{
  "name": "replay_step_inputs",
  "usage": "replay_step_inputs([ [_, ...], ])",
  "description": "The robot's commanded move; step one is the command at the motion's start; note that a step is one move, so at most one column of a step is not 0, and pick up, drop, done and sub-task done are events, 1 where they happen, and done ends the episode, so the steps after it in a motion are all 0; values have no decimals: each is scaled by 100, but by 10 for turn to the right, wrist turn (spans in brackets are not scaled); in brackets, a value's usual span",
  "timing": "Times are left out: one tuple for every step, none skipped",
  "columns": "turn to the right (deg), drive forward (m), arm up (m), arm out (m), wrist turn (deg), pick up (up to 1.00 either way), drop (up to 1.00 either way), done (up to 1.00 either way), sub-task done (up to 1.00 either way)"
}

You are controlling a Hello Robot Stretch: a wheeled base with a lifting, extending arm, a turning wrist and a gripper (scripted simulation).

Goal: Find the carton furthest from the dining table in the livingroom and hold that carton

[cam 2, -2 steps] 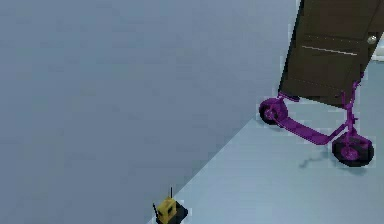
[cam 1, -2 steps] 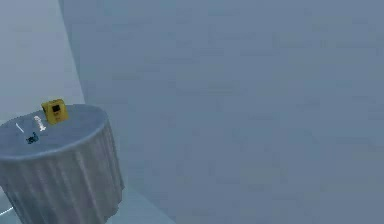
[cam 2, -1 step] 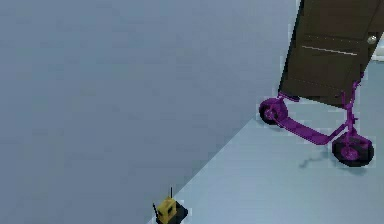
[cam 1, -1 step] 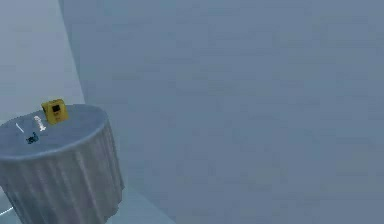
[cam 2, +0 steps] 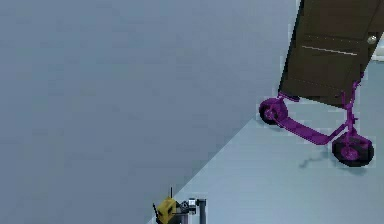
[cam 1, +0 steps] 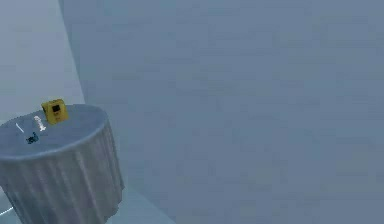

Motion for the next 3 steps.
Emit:
replay_step_inputs([
  [0, 0, 0, 0, 450, 0, 0, 0, 0],
  [0, 0, 0, 0, 450, 0, 0, 0, 0],
  [0, 0, 0, 0, 390, 0, 0, 0, 0],
])
